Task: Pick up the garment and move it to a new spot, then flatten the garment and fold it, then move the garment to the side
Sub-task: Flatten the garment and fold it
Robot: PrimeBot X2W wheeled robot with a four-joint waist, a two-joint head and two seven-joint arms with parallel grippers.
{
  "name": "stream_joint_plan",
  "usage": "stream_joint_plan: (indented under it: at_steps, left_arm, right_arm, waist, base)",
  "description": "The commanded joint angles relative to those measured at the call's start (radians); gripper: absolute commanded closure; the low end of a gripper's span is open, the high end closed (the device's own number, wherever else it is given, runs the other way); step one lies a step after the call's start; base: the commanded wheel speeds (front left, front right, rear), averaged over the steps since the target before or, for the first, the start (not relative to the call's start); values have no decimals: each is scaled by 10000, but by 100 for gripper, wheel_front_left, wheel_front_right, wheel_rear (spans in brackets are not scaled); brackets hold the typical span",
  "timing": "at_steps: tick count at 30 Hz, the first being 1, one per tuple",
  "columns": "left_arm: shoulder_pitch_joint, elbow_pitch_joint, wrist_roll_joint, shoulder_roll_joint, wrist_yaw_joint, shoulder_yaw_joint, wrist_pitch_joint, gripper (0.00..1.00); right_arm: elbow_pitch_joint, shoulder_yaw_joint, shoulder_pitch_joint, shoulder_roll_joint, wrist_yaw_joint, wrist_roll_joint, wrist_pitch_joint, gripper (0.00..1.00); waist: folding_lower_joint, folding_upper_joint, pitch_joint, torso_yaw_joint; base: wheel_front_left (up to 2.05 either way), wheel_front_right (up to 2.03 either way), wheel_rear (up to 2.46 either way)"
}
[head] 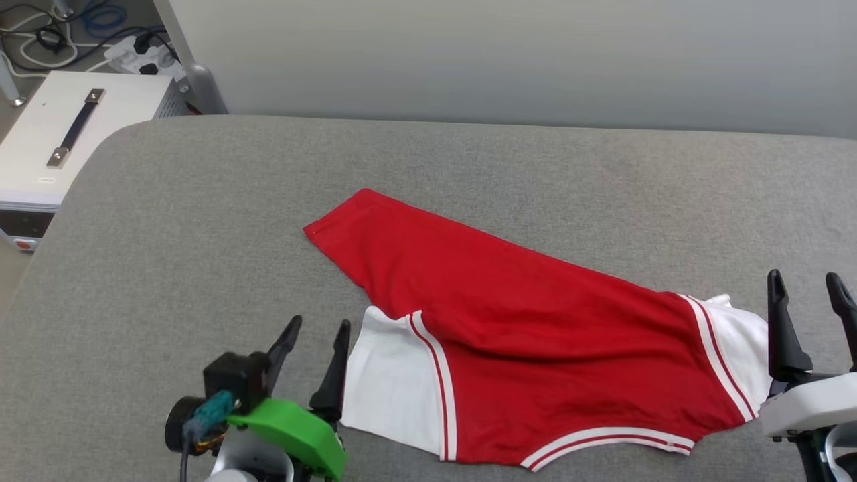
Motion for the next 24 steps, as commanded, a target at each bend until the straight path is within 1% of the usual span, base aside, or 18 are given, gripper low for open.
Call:
stream_joint_plan:
  at_steps: [1,5,8,11,14,16,18,21,24]
  left_arm:
    - [-121,-252,-117,113,-9,-78,577,0]
    - [-171,-927,-215,298,296,-226,2825,0]
    - [-48,-1275,-31,591,623,-421,4775,0]
    - [-36,-1588,47,717,929,-407,5844,0]
    - [67,-1538,35,885,1060,-474,6952,0]
    - [65,-1517,68,981,1164,-461,7381,0]
    - [53,-1460,149,1057,1293,-424,7595,0]
    - [76,-1340,-4,986,1465,-234,7559,0]
    - [187,-1072,40,1115,1566,-131,7566,0]
  right_arm:
    - [-103,-32,60,35,-7,-70,-134,0]
    - [-127,23,73,117,-7,-137,-156,0]
    - [-99,119,46,163,-7,-177,-161,0]
    - [-52,169,-35,164,-7,-226,-225,0]
    - [63,301,-98,128,-7,-283,-299,0]
    - [158,411,-160,84,-7,-282,-325,0]
    - [243,472,-241,46,-7,-266,-384,0]
    - [370,396,-381,146,-7,-177,-359,0]
    - [405,404,-457,171,-7,-126,-380,0]
  waist:
    - [0,0,79,-33]
    - [0,0,234,-178]
    - [0,0,411,-337]
    - [0,0,653,-527]
    - [0,0,939,-720]
    - [0,0,1095,-843]
    - [0,0,1211,-952]
    - [0,0,1384,-1122]
    - [0,0,1495,-1168]
  base:
    - [0,0,0]
    - [0,0,0]
    - [0,0,0]
    - [0,0,0]
    - [0,0,0]
    - [0,0,0]
    - [0,0,0]
    - [0,0,0]
    - [0,0,0]
